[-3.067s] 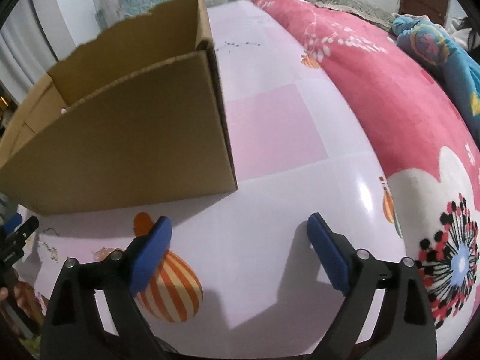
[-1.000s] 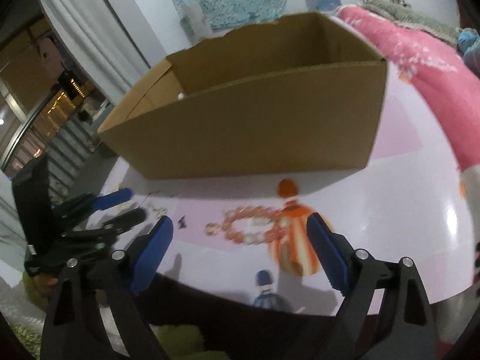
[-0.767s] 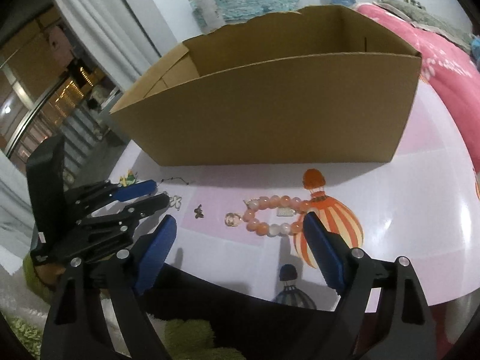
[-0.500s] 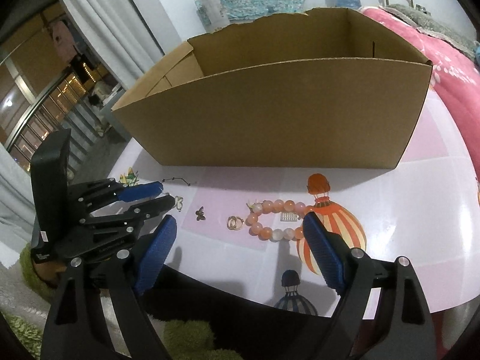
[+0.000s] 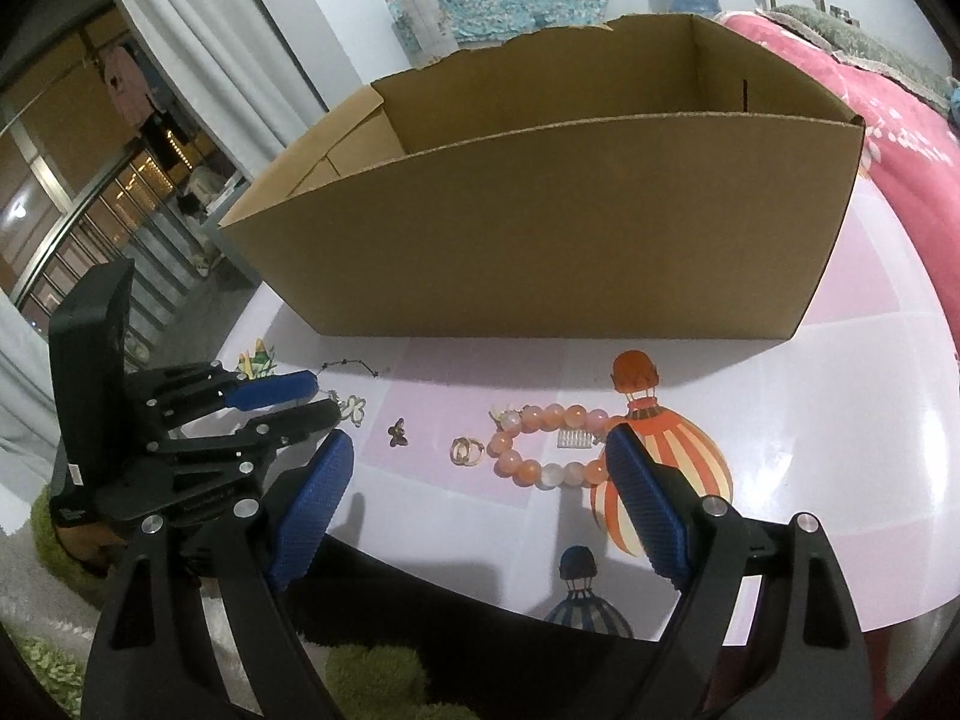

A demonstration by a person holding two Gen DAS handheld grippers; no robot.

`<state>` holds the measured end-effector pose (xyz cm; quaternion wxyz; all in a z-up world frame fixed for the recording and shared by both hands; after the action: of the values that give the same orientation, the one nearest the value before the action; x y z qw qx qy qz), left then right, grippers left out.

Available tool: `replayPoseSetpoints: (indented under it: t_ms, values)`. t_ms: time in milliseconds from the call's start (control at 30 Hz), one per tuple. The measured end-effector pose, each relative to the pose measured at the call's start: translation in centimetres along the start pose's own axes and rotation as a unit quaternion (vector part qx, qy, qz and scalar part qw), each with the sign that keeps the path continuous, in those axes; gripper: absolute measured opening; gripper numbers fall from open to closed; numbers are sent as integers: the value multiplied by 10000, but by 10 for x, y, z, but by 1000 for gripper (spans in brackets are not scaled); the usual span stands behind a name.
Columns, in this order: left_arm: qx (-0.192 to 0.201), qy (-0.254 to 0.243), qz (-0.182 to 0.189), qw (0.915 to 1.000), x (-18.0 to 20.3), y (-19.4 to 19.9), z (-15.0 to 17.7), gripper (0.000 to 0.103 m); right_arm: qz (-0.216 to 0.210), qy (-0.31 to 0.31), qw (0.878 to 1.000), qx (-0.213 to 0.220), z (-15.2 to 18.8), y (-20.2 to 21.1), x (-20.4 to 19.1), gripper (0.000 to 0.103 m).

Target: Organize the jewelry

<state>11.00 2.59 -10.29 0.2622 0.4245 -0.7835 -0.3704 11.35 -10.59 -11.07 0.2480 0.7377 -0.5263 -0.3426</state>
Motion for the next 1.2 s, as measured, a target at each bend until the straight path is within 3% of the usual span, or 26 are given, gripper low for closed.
replayPoseSetpoints:
  t_ms: [400, 633, 833, 1200]
  values:
    - [-49, -80, -25, 10000, -1, -10, -3, 24, 11, -74, 9999, 85, -1, 5, 5, 84]
    - [-31, -89, 0, 10000, -2, -10, 1, 9, 9, -121, 9999, 98, -1, 7, 7, 84]
    - [8, -3, 19, 10000, -6, -7, 3, 2, 19, -113, 9999, 106, -1, 8, 8, 84]
    - [256, 227, -47, 9994, -23, 9, 8, 2, 109, -18, 9999, 121, -2, 10, 4, 84]
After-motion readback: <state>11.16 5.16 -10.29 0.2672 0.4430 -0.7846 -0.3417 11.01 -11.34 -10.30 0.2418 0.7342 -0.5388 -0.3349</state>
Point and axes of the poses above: each gripper's, at about its wrist camera, not at the fingertips, and y roughly against the way its jaws point, x to its right, z to its underside, the point moved 7 cm from there along -y, roughly the way its jaws point, and after that the axes turned 6 degrees about z, right-handed, at the moved point
